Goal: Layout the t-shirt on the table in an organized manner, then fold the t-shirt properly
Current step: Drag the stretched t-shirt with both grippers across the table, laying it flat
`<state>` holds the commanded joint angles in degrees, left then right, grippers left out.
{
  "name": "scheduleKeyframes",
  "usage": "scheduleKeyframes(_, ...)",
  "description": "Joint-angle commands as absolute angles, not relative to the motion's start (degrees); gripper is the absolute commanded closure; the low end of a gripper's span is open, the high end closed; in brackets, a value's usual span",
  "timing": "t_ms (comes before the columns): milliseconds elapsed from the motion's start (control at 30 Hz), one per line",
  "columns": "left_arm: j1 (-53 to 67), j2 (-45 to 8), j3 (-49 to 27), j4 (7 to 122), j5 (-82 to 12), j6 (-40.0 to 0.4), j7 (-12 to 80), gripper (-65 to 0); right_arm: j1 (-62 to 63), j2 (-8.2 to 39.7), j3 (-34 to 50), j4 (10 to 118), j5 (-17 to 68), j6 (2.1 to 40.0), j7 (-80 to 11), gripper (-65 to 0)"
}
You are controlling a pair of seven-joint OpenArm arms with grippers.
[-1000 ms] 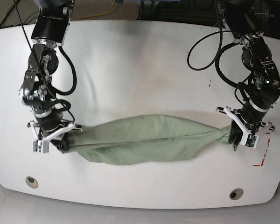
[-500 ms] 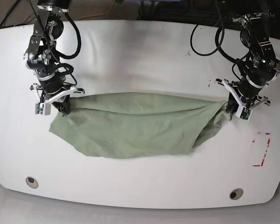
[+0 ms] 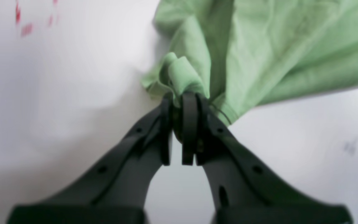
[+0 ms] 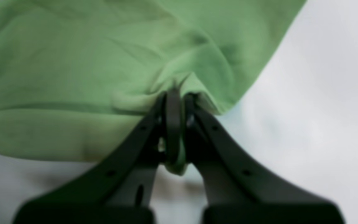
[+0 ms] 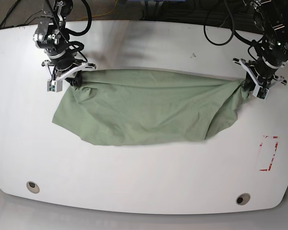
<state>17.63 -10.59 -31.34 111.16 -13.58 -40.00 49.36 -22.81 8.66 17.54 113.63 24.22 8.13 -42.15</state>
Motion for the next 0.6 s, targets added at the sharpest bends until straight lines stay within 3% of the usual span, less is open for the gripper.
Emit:
scheduleKeyframes(533,22.2,-11.4,-31.6,111.0,-13.5,-40.0,49.5,-3.2,-28.2,8.6,17.5,113.5,24.0,8.1,-42.2,-0.1)
scheduleKeyframes(600,22.2,-12.3,-31.4,110.9,-13.5,-40.0,49.5,-4.9,-28.6,8.6,17.5,113.4,23.9,8.1,-42.2,-3.5)
